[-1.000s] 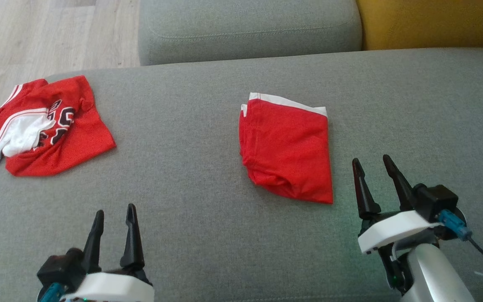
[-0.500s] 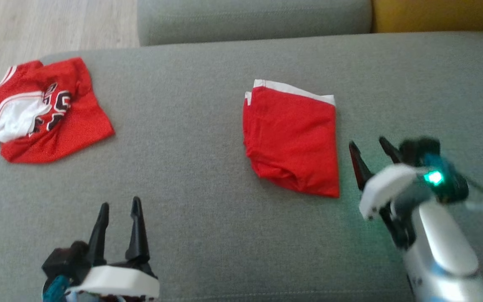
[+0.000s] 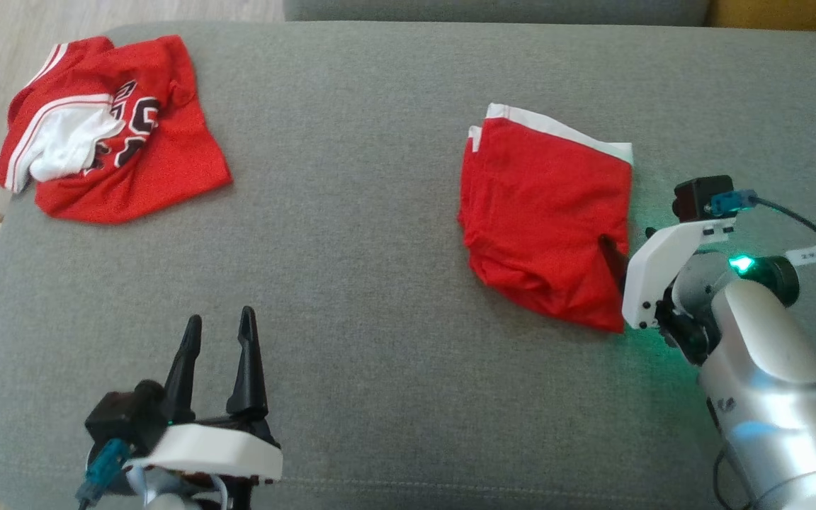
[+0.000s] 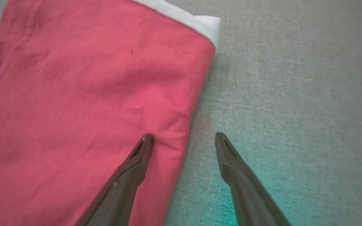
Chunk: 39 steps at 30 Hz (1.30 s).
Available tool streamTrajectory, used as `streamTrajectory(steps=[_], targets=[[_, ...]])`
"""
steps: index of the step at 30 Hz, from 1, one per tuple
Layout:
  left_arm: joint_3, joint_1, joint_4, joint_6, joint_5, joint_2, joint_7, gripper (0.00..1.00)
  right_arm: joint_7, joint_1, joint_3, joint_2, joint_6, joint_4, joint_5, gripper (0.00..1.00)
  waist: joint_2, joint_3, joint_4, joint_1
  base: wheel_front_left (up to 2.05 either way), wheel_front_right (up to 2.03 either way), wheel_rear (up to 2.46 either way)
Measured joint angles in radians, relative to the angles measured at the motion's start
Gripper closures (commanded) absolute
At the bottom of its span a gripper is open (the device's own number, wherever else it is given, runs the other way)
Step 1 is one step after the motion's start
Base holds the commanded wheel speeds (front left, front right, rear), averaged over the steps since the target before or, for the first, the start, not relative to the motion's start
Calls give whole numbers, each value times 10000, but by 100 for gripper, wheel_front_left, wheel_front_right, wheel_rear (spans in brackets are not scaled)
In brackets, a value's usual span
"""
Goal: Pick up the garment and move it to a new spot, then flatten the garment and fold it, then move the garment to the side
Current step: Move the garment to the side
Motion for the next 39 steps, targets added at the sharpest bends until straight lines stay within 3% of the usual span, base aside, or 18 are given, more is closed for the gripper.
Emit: streamTrajectory(steps=[4, 5, 7, 11, 12, 13, 19, 26, 39], targets=[[-21, -8, 17, 2, -94, 0, 0, 0, 163, -428, 109, -40, 0, 731, 314, 0, 0, 74, 148, 0, 0, 0, 0], [-23, -12, 23, 4, -96, 0, 0, 0, 217, -514, 146, -40, 0, 892, 445, 11, 0, 84, 166, 0, 0, 0, 0], [-36, -52, 42, 8, -96, 0, 0, 0, 295, -781, 328, -79, 0, 1250, 754, 42, 0, 115, 180, 0, 0, 0, 0], [-67, -151, 52, 8, -96, 0, 0, 0, 330, -1111, 663, -125, 0, 1578, 1129, 78, 0, 192, 142, 0, 0, 0, 0], [-69, -153, 54, 8, -96, 0, 0, 0, 320, -1166, 775, -153, 0, 1620, 1179, 97, 0, 210, 120, 0, 0, 0, 0], [-67, -153, 59, 6, -96, 0, -2, 0, 301, -1227, 871, -180, 0, 1666, 1241, 100, 0, 226, 89, 0, 0, 0, 0], [-38, -155, -67, -6, 36, -2, 0, 0, -54, -1586, 1565, -529, 0, 1714, 1390, 100, 0, 326, -284, 0, 0, 0, 0], [-63, -554, -293, -159, 382, 2, -2, 0, -313, -2596, 1946, -1607, 0, 1488, 1386, 100, 0, 650, -1332, 0, 0, 0, 0], [-44, -1434, -378, -625, 1181, 77, -2, 0, -878, -3371, 1645, -1724, 0, 1139, 1384, 100, 0, 1721, -3577, 0, 0, 0, 0]])
